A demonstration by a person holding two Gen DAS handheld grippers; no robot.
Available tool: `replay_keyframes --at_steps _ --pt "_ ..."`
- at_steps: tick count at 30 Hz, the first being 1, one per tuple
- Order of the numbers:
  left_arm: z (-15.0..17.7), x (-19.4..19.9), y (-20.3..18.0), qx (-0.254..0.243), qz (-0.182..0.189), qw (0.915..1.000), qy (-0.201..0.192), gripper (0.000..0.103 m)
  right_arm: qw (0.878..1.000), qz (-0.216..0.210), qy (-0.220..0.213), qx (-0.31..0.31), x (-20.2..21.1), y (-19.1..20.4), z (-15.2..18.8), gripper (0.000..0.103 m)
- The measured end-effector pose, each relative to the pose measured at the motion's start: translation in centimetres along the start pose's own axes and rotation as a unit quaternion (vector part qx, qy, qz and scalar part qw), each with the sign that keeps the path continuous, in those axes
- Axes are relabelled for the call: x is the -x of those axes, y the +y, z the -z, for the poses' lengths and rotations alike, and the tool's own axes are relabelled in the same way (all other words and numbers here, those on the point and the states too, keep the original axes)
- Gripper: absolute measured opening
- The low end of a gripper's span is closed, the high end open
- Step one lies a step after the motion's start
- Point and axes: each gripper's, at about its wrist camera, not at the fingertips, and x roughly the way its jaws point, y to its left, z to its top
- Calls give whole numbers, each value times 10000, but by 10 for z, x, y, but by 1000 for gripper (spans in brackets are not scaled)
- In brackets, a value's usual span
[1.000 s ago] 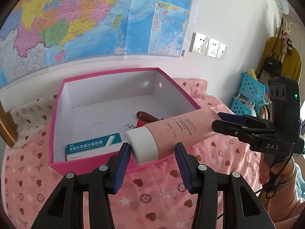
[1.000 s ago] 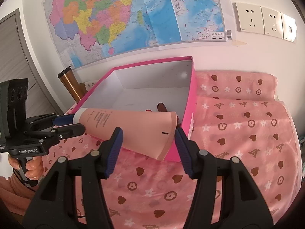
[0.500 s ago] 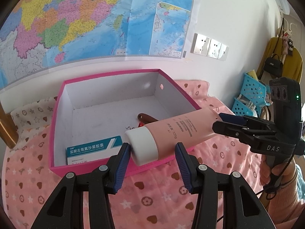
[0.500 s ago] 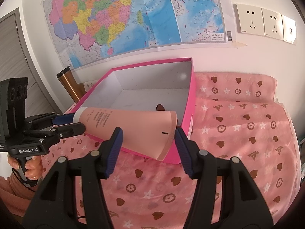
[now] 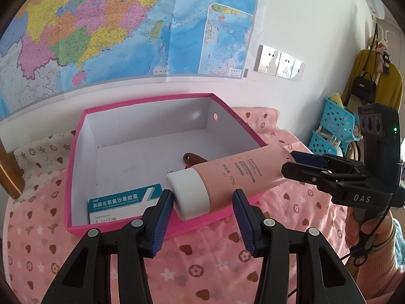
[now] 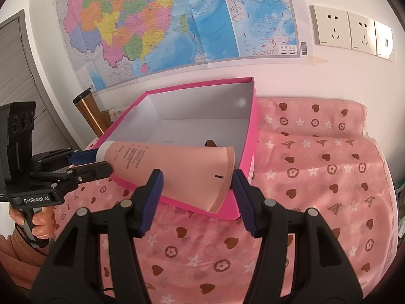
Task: Organize rigid objects
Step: 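Hold the tube over the magenta box and lower it with the right tool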
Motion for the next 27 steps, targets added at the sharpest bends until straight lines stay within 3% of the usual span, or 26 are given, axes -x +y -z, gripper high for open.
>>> replay_keyframes --at_steps 27 --pt "-11 -20 20 331 -87 9993 155 50 9998 120 73 106 -20 3 -12 59"
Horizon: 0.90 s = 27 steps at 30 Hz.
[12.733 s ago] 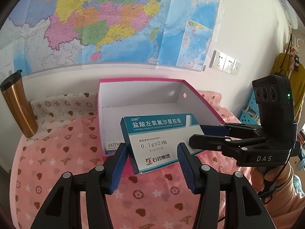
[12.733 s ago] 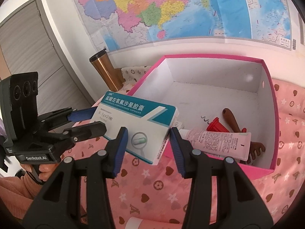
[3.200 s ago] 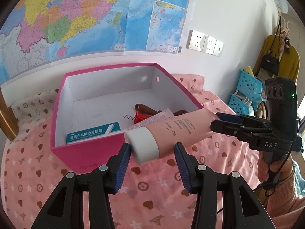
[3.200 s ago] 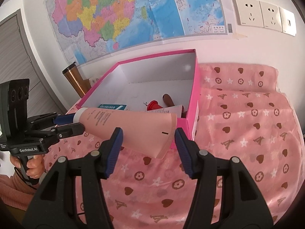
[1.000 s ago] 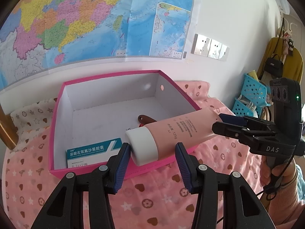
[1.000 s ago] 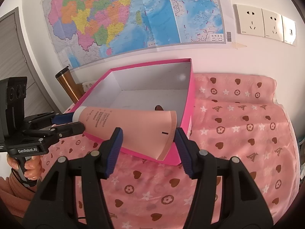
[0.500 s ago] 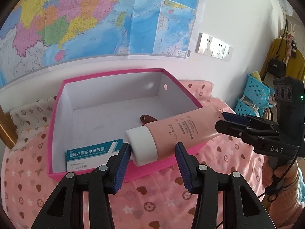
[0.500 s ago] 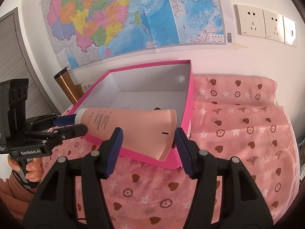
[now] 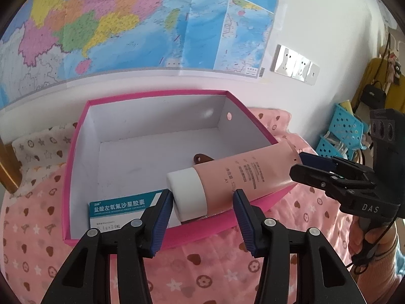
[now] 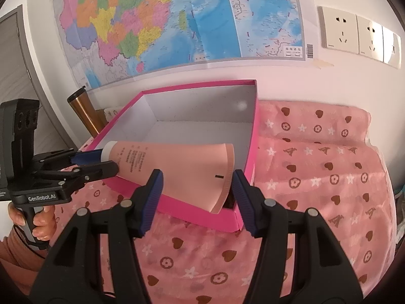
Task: Organize rigid objects
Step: 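Hold the tube over the magenta box and lower it with the right tool, then open the right tool to release the tube into the magenta box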
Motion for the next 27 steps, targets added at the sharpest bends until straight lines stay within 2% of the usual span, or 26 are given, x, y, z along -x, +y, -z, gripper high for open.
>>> replay_keyframes --at_steps 22,24,27 --pt "-3 -26 11 261 31 9990 369 49 9996 174 234 64 -16 4 -2 59" --pt "-4 -26 10 234 34 9991 350 49 9996 121 237 50 -17 4 -2 62" --pt "-3 -24 8 207 24 9993 315 53 9996 134 247 93 -18 7 0 63"
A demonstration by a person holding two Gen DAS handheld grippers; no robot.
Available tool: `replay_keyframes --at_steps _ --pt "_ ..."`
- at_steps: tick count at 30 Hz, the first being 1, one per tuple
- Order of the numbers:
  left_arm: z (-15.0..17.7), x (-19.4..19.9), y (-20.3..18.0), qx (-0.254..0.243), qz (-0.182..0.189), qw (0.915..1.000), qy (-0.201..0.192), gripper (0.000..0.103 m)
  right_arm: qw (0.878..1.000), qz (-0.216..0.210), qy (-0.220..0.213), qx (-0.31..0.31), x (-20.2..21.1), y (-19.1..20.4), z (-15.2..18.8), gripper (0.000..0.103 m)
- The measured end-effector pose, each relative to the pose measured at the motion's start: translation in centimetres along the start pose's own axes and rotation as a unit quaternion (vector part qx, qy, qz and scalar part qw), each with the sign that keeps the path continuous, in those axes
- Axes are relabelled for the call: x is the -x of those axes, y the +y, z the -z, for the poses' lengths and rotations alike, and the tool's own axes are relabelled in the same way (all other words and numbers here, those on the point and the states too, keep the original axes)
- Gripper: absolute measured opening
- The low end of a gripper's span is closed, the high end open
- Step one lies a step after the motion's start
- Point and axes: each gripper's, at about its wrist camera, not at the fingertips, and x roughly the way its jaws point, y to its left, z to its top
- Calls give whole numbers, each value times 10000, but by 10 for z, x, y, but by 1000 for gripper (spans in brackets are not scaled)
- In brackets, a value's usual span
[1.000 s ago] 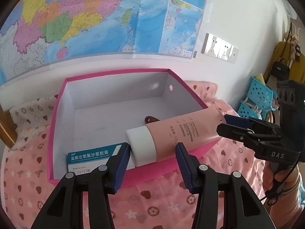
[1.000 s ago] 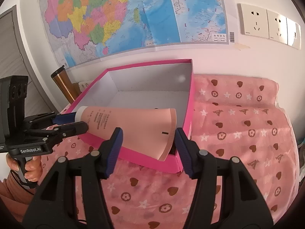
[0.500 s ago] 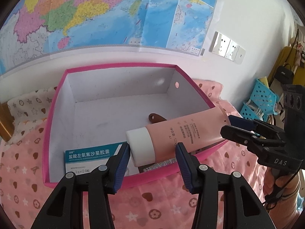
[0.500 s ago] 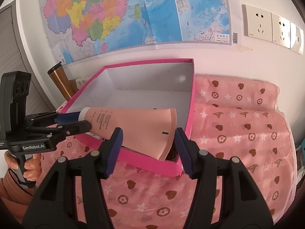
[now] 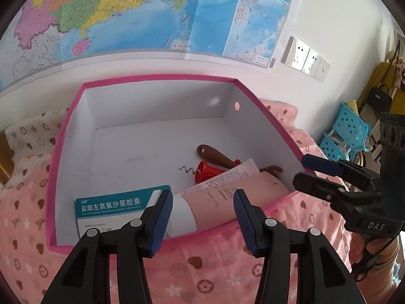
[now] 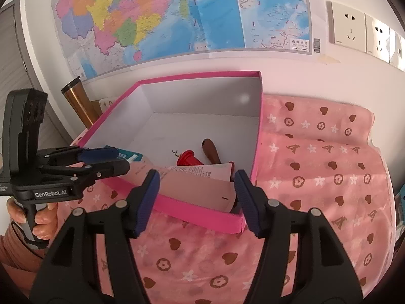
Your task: Organize rigid objects
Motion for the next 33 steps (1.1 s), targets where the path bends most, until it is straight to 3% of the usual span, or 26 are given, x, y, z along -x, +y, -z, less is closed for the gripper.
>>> replay_keyframes --at_steps 6,12,16,26,33 --pt "16 22 -3 -101 -64 9992 -389 76 9998 -26 -172 28 13 7 12 65" --pt "41 55 -9 -220 -320 9950 -917 103 9973 108 -579 429 32 35 33 90" --pt "58 67 -9 -245 -642 9920 -1055 103 9961 205 -670 529 34 53 53 101" --pt "90 74 4 113 -929 9918 -866 103 9984 164 -386 377 22 71 80 101" --pt "106 76 -4 -13 -1201 9891 -854 103 9979 193 -430 440 25 81 86 101"
